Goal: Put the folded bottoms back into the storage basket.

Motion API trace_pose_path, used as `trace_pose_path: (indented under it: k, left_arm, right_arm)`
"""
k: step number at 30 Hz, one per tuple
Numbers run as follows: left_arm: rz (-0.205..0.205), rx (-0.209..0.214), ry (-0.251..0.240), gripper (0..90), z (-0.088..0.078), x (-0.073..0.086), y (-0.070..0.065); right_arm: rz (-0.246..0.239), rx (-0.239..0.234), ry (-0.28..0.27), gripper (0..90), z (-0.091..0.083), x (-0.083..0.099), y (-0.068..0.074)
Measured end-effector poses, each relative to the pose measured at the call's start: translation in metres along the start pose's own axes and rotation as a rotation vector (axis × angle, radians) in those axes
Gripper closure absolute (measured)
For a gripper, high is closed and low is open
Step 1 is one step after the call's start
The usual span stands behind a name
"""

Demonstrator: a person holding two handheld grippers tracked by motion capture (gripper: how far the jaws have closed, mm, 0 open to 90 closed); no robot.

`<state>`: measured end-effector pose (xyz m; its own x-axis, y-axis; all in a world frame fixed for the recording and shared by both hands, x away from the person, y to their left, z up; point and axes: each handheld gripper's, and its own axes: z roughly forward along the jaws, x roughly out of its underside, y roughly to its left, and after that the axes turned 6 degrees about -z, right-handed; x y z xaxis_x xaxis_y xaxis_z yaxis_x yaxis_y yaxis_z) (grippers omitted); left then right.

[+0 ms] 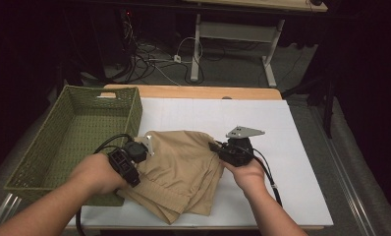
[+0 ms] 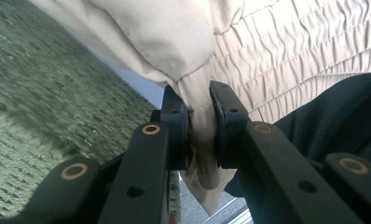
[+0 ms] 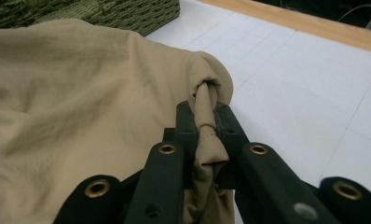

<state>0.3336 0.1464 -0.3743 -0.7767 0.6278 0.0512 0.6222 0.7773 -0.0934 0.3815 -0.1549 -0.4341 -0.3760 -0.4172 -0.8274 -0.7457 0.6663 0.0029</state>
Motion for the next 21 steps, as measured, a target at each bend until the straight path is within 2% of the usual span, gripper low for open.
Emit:
trace_pose_path:
  k: [5, 10, 13, 21]
  left_arm:
    - [0.016, -0.006, 0.002, 75.9, -0.007, 0.001, -0.001]
    - [0.020, 0.001, 0.006, 75.8, -0.023, 0.001, 0.002]
    - [0.032, -0.023, -0.001, 75.8, -0.034, 0.000, 0.003]
    - [0.040, -0.037, -0.009, 75.7, -0.060, -0.001, 0.005]
  right_arm:
    - [0.002, -0.004, 0.003, 84.5, -0.002, -0.005, 0.000]
    - [0.000, -0.003, -0.005, 84.4, -0.009, -0.016, -0.001]
    - [-0.006, 0.001, -0.015, 84.2, -0.013, -0.024, 0.000]
    - [-0.043, 0.022, -0.034, 83.9, -0.028, -0.049, 0.003]
